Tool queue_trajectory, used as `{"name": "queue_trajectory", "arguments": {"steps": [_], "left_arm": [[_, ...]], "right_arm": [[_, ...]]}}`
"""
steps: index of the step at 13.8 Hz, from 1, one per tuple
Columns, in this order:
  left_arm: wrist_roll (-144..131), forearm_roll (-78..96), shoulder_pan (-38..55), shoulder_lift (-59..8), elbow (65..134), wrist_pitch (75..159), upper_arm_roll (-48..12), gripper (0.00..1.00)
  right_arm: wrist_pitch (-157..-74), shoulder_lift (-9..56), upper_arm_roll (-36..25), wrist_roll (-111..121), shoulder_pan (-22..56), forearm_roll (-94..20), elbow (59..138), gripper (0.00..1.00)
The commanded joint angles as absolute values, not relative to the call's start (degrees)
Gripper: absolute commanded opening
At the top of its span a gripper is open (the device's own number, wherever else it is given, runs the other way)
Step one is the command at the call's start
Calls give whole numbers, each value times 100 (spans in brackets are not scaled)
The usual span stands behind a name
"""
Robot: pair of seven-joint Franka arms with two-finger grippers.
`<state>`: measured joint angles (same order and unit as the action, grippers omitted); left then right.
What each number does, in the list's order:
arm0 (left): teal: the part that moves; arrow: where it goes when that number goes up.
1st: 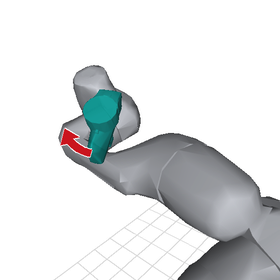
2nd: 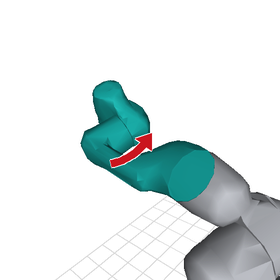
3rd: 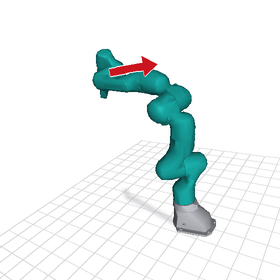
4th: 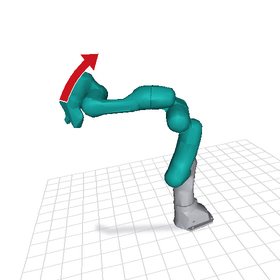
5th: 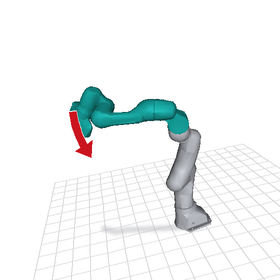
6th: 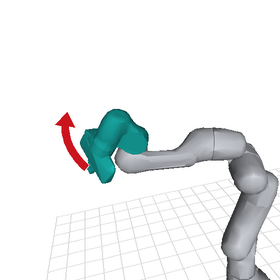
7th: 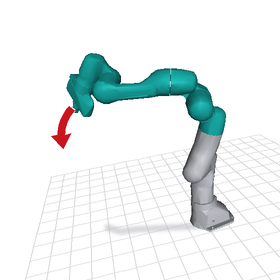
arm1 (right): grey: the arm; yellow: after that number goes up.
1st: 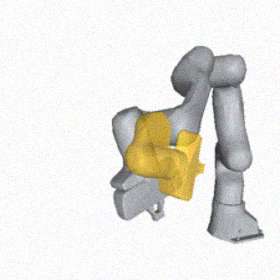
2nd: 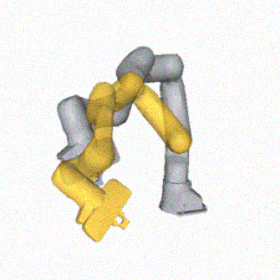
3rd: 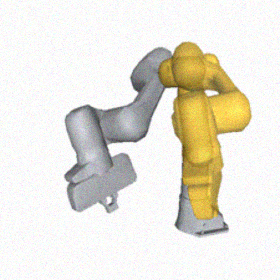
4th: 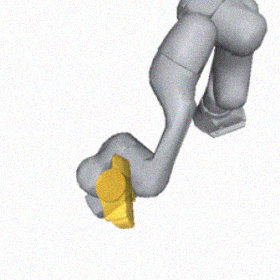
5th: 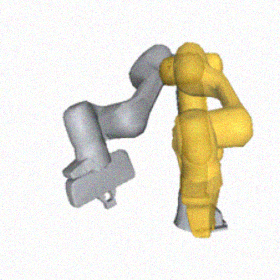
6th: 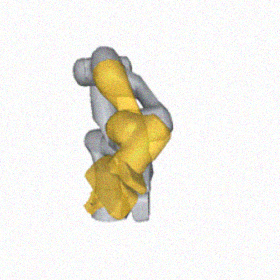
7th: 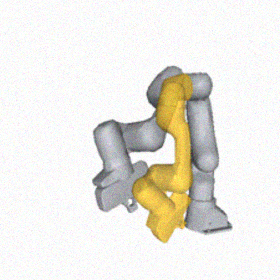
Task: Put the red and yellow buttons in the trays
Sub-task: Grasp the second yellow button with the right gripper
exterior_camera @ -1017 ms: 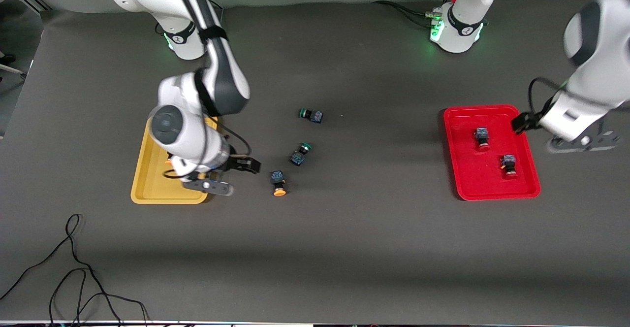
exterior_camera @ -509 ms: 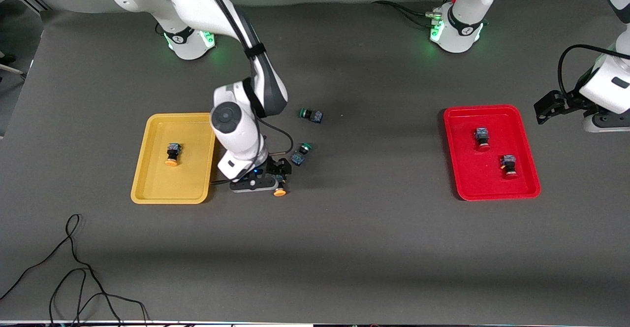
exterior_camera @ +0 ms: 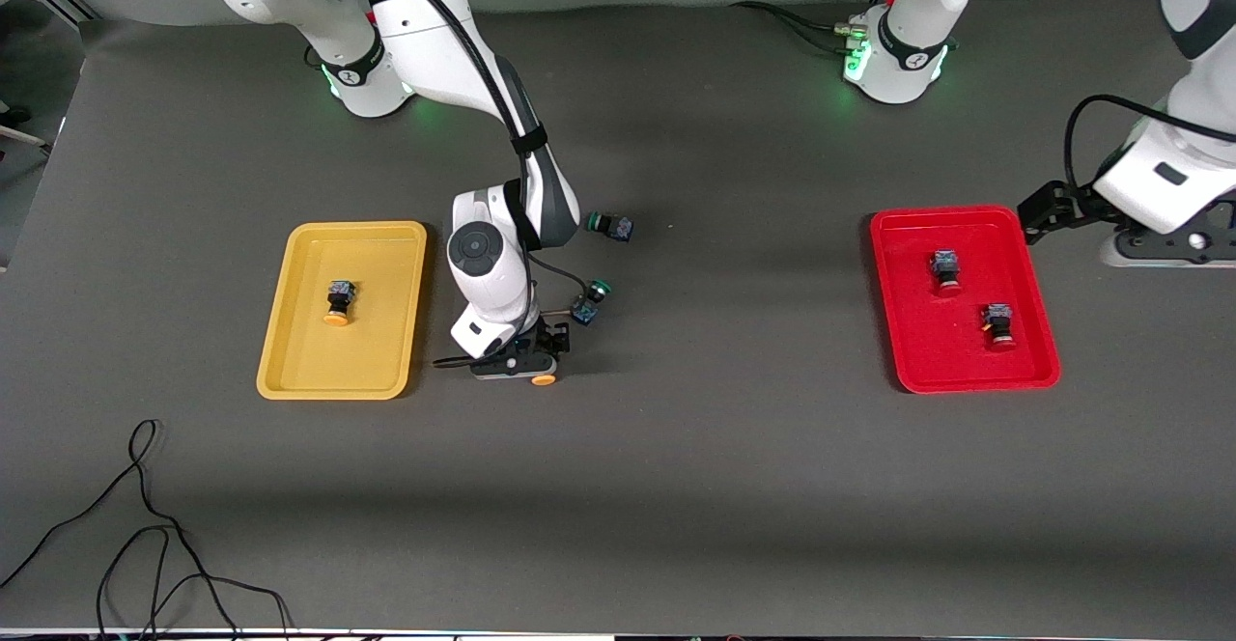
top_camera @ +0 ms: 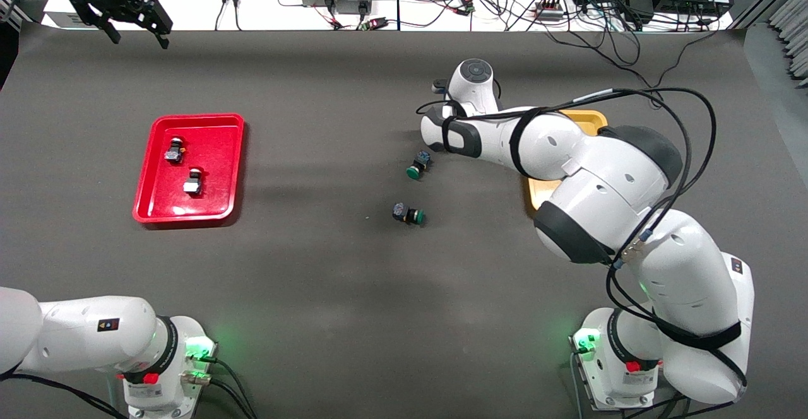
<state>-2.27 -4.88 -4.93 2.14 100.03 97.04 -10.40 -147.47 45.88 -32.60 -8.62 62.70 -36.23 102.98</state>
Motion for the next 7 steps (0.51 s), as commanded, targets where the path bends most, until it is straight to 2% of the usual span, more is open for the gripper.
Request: {"name": "queue_trajectory", "arguments": {"steps": [1, 3, 7], "left_arm": [[-229, -501, -352, 123, 9826, 9527, -844, 100], [-237, -501, -334, 123, 9817, 9519, -835, 100], [-184, -501, -273, 123, 9817, 9527, -661, 100]], "right_arm": [[-14504, 4465, -3261, -703, 6162, -3823, 10178, 1], [-13601, 4229, -3435, -729, 6039, -3823, 9915, 0], [-11781, 3631, -4357, -835, 6029, -3736, 9572, 0]]}}
